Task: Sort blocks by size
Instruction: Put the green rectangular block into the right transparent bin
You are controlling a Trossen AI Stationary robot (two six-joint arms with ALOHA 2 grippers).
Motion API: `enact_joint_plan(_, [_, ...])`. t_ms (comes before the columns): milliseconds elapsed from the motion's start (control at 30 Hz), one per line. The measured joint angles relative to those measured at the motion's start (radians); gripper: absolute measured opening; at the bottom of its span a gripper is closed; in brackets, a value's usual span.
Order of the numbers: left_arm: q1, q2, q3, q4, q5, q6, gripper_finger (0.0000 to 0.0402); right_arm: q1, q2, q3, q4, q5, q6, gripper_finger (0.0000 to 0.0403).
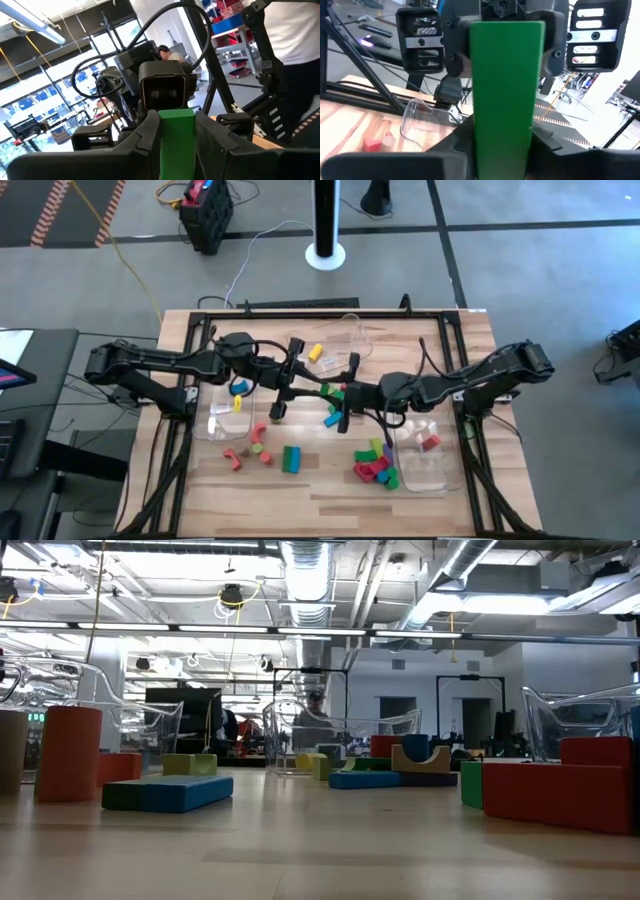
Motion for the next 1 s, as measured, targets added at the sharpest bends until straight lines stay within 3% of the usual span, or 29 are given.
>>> enact_joint_plan(333, [0.005, -0.002, 0.0, -0.051, -0.001, 0.006, 0.009, 0.003, 0.0, 0.0, -0.043, 0.015, 0.013, 0.0133])
enact_joint_plan(533, [0.01, -0.022, -0.001, -0.119, 0.006, -0.021, 0.014, 0.016, -0.001, 0.0, -0.132, 0.035, 0.036, 0.0124])
enact_joint_plan(767, [0.01, -0.081, -0.002, -0.193, 0.002, -0.024, 0.0203, 0.043, -0.046, 0.0, -0.34, 0.08, 0.153, 0.0129])
enact_joint_plan(1000, [0.011, -0.126, 0.0, -0.39, -0.017, -0.024, 0.0214, 0.099, -0.129, 0.0, -0.622, 0.084, 0.333, 0.0127])
